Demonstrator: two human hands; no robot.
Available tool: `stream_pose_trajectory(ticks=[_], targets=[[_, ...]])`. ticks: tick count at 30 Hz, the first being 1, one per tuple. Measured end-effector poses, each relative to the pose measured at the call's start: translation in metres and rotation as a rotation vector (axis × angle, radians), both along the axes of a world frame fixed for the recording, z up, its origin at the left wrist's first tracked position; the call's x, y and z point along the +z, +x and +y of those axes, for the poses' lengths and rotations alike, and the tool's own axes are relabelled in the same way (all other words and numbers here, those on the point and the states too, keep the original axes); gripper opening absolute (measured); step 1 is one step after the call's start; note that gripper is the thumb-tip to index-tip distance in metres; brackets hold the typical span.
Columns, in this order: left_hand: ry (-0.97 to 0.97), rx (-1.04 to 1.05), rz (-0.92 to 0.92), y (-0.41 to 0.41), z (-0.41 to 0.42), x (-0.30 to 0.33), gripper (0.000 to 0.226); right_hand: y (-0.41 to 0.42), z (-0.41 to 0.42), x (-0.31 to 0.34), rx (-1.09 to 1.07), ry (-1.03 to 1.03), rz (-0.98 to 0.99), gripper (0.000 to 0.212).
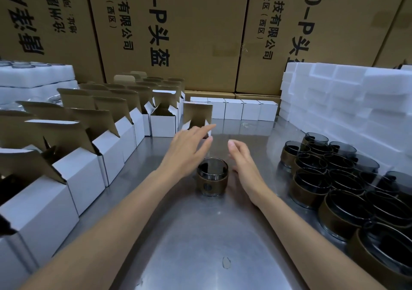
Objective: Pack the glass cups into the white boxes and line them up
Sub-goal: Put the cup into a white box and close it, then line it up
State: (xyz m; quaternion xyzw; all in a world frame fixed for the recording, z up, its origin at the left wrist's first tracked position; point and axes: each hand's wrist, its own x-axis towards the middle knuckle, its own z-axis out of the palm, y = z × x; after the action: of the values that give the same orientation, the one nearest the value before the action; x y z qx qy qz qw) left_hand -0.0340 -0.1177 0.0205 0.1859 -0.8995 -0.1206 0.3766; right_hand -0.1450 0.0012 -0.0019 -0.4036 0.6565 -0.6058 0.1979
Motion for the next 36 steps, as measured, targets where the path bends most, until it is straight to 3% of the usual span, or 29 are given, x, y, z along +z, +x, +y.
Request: stream_pose_trajectory(ticks=[4,6,8,12,14,19,23,28,30,32,34,36], targets=[[0.074,-0.135,0.218,-0.003,0.017,0.005,0.036,0.0,0.0,0.002,-0.021,-0.016,-0.02,0.058],[0.096,-0.081,0.406,-0.003,0.019,0.005,0.032,0.001,0.0,0.003,-0.017,-0.024,-0.031,0.059],[0.279,0.012,0.513,-0.004,0.019,0.002,0.034,0.001,0.0,0.003,-0.011,-0.03,-0.037,0.058],[0.829,-0.001,0.38,-0.005,0.016,-0.012,0.068,0.003,-0.001,0.003,0.017,-0.063,-0.004,0.052],[0.923,-0.055,0.339,-0.006,0.017,-0.014,0.074,0.003,0.0,0.003,0.014,-0.084,-0.01,0.047],[0.882,-0.003,0.337,-0.007,0.022,-0.01,0.071,0.002,0.001,0.005,-0.051,-0.088,-0.042,0.055],[0.842,0.052,0.32,-0.01,0.027,-0.006,0.052,0.002,-0.001,0.003,-0.086,-0.032,0.043,0.062],[0.884,0.135,0.361,-0.011,0.025,-0.006,0.027,-0.003,-0.005,0.002,-0.116,-0.038,-0.062,0.03],[0.873,0.133,0.376,-0.009,0.023,-0.006,0.027,-0.003,-0.005,0.002,-0.123,-0.024,-0.088,0.016],[0.754,0.111,0.396,-0.006,0.021,-0.006,0.036,-0.003,-0.005,0.001,-0.12,-0.033,-0.108,0.018],[0.553,0.085,0.409,-0.003,0.021,-0.005,0.042,-0.003,-0.005,0.002,-0.124,-0.042,-0.099,0.035],[0.42,0.042,0.372,-0.003,0.019,-0.004,0.038,-0.003,-0.005,0.002,-0.115,-0.044,-0.087,0.04]])
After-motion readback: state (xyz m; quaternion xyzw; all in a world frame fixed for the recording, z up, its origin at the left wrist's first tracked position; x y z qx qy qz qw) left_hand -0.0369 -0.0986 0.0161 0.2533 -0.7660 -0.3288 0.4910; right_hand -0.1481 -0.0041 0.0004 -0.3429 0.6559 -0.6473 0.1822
